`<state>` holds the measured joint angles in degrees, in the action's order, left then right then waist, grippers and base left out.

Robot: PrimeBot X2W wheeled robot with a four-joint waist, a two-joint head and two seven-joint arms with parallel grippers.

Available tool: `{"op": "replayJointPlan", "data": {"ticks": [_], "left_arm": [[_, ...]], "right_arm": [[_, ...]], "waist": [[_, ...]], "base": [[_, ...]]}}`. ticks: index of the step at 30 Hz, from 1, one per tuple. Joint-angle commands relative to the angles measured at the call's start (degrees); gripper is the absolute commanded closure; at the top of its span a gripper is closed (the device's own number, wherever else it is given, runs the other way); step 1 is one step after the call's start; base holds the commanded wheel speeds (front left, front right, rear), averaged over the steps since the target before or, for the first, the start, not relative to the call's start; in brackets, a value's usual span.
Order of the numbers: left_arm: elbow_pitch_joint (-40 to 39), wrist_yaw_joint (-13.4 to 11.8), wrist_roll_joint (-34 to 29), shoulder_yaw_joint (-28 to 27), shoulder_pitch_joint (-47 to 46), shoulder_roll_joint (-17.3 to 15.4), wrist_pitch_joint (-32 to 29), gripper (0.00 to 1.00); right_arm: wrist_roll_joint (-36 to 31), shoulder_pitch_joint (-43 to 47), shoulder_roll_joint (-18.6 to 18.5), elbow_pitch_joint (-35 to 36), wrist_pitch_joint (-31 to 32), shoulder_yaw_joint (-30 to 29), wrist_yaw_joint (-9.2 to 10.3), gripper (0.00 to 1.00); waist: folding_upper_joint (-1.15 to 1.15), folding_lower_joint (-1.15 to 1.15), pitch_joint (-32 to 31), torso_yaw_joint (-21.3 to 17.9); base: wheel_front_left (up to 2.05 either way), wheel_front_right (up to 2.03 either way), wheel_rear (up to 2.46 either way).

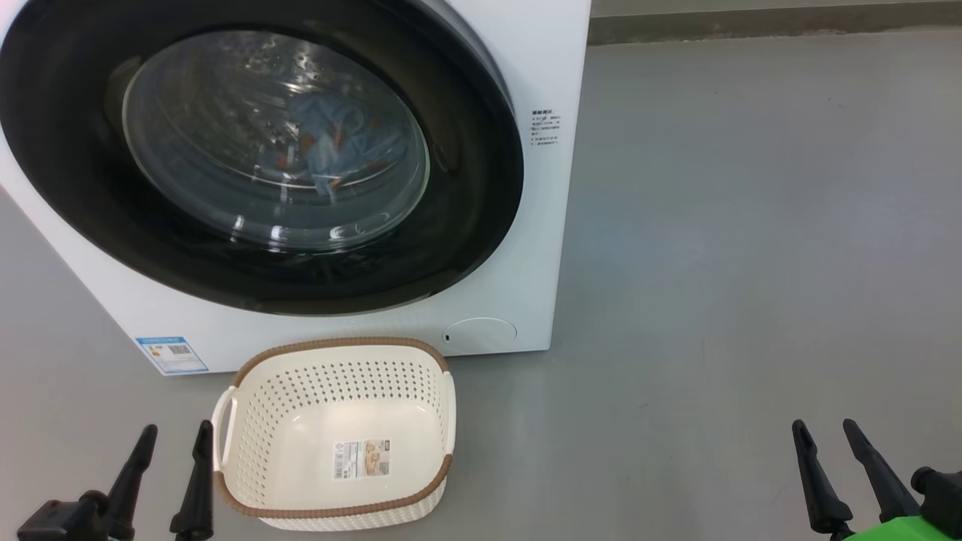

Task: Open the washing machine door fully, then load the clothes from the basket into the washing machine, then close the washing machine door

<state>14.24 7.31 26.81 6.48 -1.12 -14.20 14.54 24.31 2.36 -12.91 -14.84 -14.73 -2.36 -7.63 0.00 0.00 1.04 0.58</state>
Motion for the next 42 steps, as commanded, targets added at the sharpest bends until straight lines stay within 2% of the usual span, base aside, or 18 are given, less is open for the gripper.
{"op": "replayJointPlan", "data": {"ticks": [1, 7, 8, 12, 19, 23, 42], "left_arm": [[-1.19, 0.18, -0.37, -2.26, -0.66, -1.46, 0.46, 0.0], [-1.06, 0.18, -0.89, -3.1, -0.59, -1.34, 0.46, 0.0], [0.0, 0.0, -0.43, -0.9, 0.0, 0.03, -0.01, 1.0], [2.95, -0.01, -0.23, 0.0, 1.23, 2.71, -0.37, 1.0], [2.68, 0.0, 3.47, -0.7, 0.97, 3.19, -1.51, 1.0], [2.63, 0.01, 5.58, -1.11, 0.75, 3.46, -2.17, 1.0], [2.19, 0.03, 15.58, -3.09, -0.28, 4.75, -5.31, 1.0]], "right_arm": [[-0.32, -0.31, -1.09, 1.5, -0.27, 1.05, 0.14, 0.0], [-0.37, -0.26, -1.01, 1.6, -0.27, 1.05, 0.14, 0.0], [0.02, -0.01, 0.06, 0.07, 0.01, -0.08, 0.0, 1.0], [0.18, 0.01, 2.11, -3.32, 0.11, 0.05, 0.0, 1.0], [3.98, -0.39, 2.55, -3.0, 1.32, -0.2, 0.01, 1.0], [6.15, -0.68, 2.81, -2.91, 1.98, -0.33, 0.01, 1.0], [16.45, -2.05, 4.01, -2.32, 5.2, -0.97, 0.03, 1.0]], "waist": [[0.0, 0.0, 0.04, 0.1], [0.0, 0.0, 0.02, 0.28], [0.0, 0.0, 0.03, 0.27], [0.0, 0.0, 0.02, 0.26], [0.0, 0.13, -0.17, 0.22], [0.0, 0.01, -0.09, 0.19], [0.0, 0.0, -0.19, 0.06]], "base": [[0.0, 0.0, 0.0], [0.0, 0.0, 0.0], [0.0, 0.0, 0.0], [0.0, 0.0, 0.0], [0.0, 0.0, 0.0], [0.0, 0.0, 0.0], [0.0, 0.0, 0.0]]}}
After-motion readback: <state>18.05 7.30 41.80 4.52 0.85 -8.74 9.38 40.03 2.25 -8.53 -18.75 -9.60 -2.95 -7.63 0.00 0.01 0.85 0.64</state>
